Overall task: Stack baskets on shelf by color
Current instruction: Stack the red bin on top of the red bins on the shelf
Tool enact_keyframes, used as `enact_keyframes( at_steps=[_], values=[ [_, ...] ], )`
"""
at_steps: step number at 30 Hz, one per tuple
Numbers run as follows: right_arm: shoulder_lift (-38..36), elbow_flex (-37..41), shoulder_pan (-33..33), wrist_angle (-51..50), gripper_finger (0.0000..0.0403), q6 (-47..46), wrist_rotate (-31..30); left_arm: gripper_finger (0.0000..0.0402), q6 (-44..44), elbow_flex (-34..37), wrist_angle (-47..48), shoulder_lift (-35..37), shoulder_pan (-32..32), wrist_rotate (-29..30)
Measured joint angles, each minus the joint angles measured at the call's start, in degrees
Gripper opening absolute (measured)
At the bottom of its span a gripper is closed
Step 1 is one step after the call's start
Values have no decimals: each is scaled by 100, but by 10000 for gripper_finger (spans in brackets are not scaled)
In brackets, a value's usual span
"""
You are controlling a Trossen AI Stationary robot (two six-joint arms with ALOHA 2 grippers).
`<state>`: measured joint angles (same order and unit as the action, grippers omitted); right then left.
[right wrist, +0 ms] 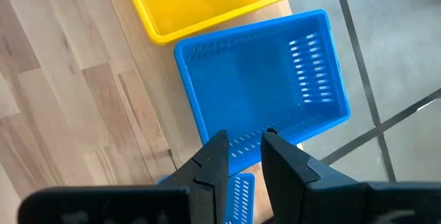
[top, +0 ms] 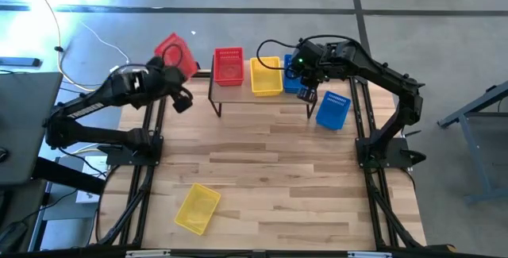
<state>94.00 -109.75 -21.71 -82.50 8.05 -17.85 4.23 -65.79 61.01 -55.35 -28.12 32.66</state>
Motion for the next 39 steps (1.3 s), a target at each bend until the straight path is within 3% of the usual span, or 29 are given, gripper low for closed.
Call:
enact_keyframes(
  at_steps=[9, 13, 18, 23, 39],
  values=[
    [0, 0, 0, 0, 74, -8, 2, 0, 1313, -1625, -551, -855, 0, -272],
    [0, 0, 0, 0, 74, -9, 2, 0, 1624, -2405, -427, -1477, -18, -609],
    [0, 0, 0, 0, 74, -33, 2, 0, 1852, -3163, 379, -2243, -294, -1252],
    [0, 0, 0, 0, 74, -111, 2, 0, 2003, -3394, 817, -2792, -537, -2094],
    [0, 0, 0, 0, 74, -208, 3, 0, 2544, -3402, 927, -3591, -866, -2600]
  ],
)
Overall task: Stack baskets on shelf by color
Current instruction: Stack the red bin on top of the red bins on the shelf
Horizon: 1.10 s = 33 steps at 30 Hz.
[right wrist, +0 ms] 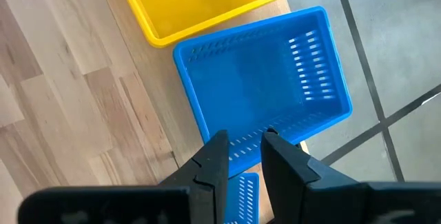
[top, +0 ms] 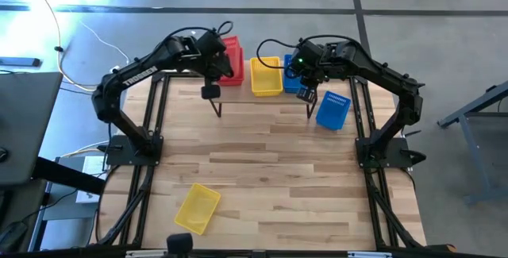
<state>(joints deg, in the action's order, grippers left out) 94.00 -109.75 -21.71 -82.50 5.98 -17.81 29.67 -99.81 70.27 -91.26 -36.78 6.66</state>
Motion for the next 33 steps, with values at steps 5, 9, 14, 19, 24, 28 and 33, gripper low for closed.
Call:
enact_keyframes(
  at_steps=[5, 9, 14, 19, 24, 28, 33],
  values=[
    [0, 0, 0, 0, 74, -2, 0, 0, 62, 0, 7, -240, -12, 106],
    [0, 0, 0, 0, 74, -25, -1, 0, 66, 0, 6, -393, -34, 224],
    [0, 0, 0, -1, 74, -109, -1, 0, 62, 2, 29, -523, -34, 189],
    [0, 0, 0, -2, 74, -109, -1, 1, 102, 2, 61, -557, -34, 153],
    [0, 0, 0, -3, 74, -108, -1, 10, 105, 2, 44, -554, -34, 150],
    [0, 0, 0, -2, 74, -127, -1, 32, 104, 2, -6, -554, -34, 155],
    [0, 0, 0, -12, 74, -173, 3, 72, 97, 2, -6, -554, -24, 250]
  ],
)
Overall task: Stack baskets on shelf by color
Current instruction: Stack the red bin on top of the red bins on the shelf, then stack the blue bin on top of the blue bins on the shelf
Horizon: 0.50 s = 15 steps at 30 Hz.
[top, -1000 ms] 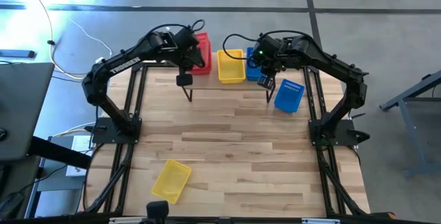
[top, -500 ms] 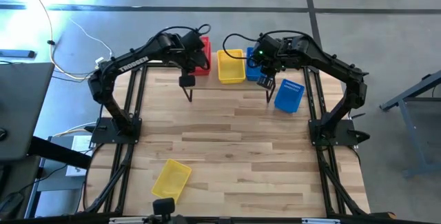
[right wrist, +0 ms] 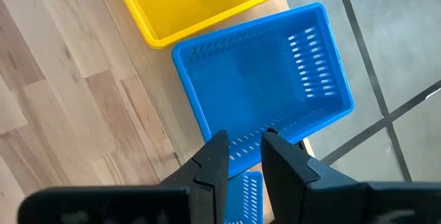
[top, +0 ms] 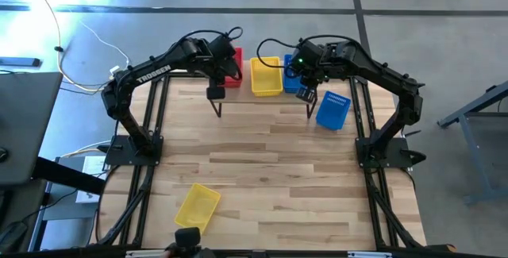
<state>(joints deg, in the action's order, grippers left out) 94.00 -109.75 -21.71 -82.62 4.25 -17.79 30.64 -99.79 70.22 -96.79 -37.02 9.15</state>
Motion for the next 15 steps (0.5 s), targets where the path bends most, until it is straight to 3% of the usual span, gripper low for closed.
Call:
enact_keyframes(
  at_steps=[7, 15],
  values=[
    [0, 0, 26, -221, 74, -303, 330, 122, -43, -272, -11, 0, 161, 812],
    [0, 0, 344, -296, 74, -431, 342, 125, -610, -1061, 276, 9, 408, 362]
  ],
)
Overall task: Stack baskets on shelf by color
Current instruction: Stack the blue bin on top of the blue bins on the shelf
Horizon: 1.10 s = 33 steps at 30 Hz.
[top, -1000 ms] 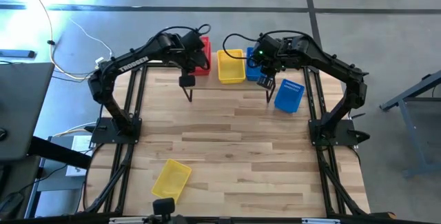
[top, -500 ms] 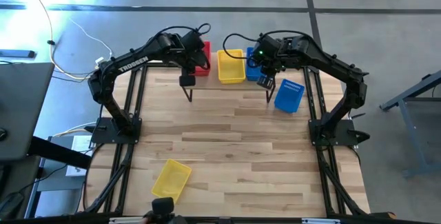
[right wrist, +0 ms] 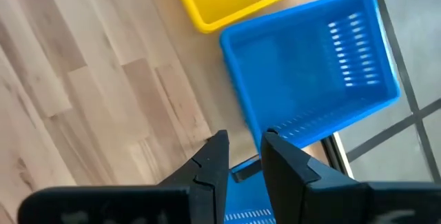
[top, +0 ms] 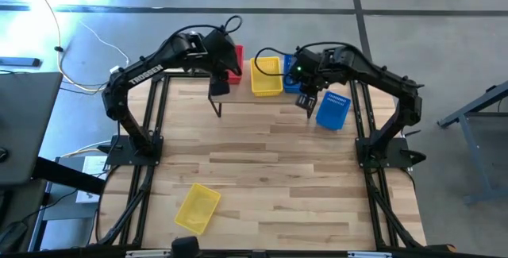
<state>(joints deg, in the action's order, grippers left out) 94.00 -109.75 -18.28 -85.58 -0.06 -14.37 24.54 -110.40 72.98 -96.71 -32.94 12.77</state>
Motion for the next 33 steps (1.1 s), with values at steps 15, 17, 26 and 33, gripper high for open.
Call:
enact_keyframes(
  at_steps=[15, 17, 26, 33],
  values=[
    [0, 0, 467, -452, 74, -256, 139, 124, -1596, 472, 559, 803, 462, -2830],
    [0, 0, 520, -445, 74, -295, 143, 124, -1795, 820, 430, 1002, 593, -2507],
    [0, 0, 786, -446, 74, -695, 521, 124, -2461, 2350, -360, 1839, 963, -2278],
    [0, 0, 1191, -444, 74, -1446, 545, 124, -2495, 2992, -400, 2168, 1028, -2262]
  ],
)
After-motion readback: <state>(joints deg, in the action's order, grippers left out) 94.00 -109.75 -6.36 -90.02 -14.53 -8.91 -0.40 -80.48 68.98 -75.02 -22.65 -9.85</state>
